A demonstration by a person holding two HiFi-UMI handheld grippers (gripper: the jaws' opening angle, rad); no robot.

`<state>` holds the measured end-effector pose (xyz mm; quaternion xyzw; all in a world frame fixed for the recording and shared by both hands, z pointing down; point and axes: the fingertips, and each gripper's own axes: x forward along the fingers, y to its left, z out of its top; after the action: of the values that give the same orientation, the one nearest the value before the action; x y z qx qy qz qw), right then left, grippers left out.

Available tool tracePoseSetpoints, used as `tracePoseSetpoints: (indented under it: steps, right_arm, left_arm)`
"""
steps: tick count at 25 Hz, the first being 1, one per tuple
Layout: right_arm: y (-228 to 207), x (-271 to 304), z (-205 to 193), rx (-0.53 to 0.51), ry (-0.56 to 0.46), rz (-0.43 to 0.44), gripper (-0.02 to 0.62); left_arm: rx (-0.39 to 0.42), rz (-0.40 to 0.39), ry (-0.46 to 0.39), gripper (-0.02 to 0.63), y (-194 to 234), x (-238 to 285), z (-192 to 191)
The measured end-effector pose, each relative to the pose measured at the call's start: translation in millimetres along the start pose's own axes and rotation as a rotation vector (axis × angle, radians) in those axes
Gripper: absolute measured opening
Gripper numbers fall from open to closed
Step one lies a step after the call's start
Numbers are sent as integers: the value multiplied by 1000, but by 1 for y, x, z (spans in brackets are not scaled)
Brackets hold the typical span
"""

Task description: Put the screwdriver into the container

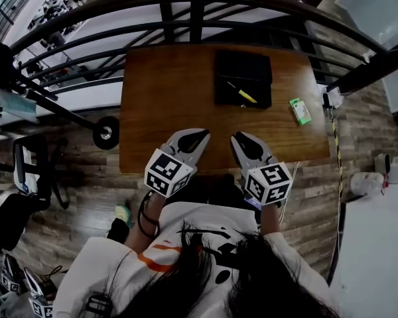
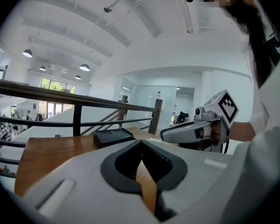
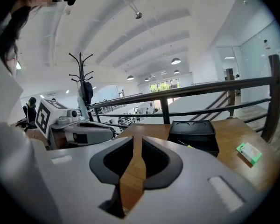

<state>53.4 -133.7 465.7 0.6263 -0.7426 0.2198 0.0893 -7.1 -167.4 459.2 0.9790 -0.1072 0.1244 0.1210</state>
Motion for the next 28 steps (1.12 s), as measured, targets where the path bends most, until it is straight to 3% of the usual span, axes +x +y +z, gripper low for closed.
tracePoseSetpoints:
  steps: [8,16,28]
  right_arm:
    - [17,-9,7,-19,-15,38,61]
    - [20,-46,7,-49,-42,95,25]
    - [25,-156,-54,-72,-32,160,23]
  left_arm:
    - [8,32,-21,0,-10,-11,6]
    - [1,142,-55,0,-36,-25,12]
    - [-19,194,-64,0,-157,-33,-23]
